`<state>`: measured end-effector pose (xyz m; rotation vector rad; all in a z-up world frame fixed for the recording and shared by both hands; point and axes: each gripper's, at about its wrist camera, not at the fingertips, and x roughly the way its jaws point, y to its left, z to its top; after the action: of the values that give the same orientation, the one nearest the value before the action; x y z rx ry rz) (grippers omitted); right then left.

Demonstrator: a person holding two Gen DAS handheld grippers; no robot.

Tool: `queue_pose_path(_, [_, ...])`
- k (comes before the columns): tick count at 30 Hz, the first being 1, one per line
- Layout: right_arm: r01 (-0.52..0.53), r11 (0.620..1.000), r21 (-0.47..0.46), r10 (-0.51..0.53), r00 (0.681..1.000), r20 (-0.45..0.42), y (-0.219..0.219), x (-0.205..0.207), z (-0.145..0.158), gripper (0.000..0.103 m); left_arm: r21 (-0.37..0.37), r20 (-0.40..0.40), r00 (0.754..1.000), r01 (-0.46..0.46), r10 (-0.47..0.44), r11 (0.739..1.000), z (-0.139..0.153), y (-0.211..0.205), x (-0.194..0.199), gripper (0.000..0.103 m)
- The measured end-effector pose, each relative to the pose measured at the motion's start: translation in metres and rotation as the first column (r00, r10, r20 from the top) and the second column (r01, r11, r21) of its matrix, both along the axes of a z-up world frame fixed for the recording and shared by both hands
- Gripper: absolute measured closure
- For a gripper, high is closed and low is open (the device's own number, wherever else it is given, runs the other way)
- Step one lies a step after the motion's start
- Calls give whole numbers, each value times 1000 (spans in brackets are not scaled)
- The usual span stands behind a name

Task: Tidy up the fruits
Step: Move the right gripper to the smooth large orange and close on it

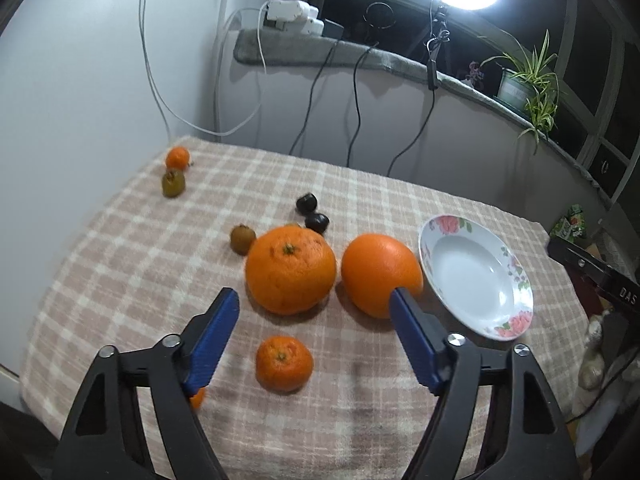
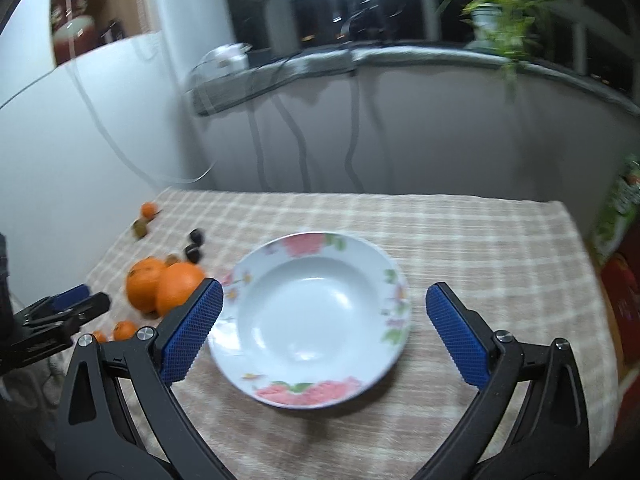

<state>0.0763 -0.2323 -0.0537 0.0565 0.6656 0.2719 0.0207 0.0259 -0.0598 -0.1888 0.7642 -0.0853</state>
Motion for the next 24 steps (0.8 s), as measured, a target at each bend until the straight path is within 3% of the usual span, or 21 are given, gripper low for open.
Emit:
queue_pose_path(4, [-110, 994, -26, 109, 994, -10, 20, 12, 2, 2, -43, -25, 999, 24, -25, 999, -8, -5, 1, 31])
queue_pose_path(7, [-196, 980, -43, 194, 980, -49, 37, 26, 0, 11, -72, -44, 998, 30, -33, 997, -14, -12, 4, 31])
queue_pose_path(10, [-280, 958, -59, 273, 956, -103, 55, 41, -4, 12, -85, -64, 997, 39, -44, 996, -19, -20, 7, 31])
queue_pose_path(15, [-427, 904, -26, 413, 886, -210, 90, 64, -10, 12, -86, -72, 995, 66, -73, 994, -25, -33, 13, 31])
queue_pose_path(18, [-481, 876, -15, 461, 847, -266, 105, 74, -14, 12, -99, -78, 994, 68, -76, 993, -28, -36, 20, 38])
queue_pose_path(24, [-571, 821, 28, 540, 760, -362, 133, 89, -28, 23, -124, -96, 993, 62, -74, 990, -33, -38, 30, 45])
